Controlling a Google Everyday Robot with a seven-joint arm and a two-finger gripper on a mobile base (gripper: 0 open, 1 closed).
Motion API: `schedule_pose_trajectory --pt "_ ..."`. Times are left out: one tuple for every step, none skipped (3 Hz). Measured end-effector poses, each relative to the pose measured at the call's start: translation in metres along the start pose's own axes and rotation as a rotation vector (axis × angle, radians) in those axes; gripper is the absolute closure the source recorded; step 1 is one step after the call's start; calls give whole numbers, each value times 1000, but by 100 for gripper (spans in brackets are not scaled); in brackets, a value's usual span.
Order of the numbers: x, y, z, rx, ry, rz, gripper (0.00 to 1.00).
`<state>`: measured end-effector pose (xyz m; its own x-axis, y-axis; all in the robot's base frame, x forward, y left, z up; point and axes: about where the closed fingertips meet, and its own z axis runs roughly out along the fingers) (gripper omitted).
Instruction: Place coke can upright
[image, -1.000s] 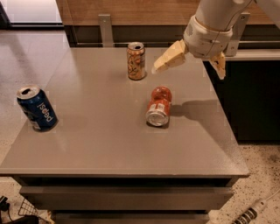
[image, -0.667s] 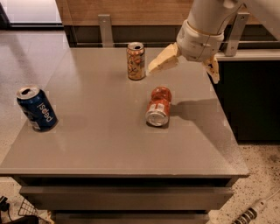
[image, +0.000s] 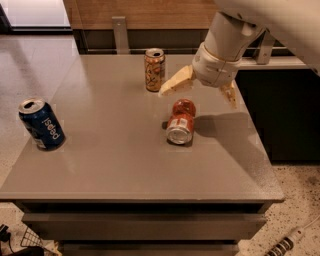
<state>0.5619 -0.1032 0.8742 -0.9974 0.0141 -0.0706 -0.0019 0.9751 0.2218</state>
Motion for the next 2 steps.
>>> schedule_pose_trajectory --pt "1 3 19 -23 17 11 0" --pt "3 9 36 -36 43 10 0"
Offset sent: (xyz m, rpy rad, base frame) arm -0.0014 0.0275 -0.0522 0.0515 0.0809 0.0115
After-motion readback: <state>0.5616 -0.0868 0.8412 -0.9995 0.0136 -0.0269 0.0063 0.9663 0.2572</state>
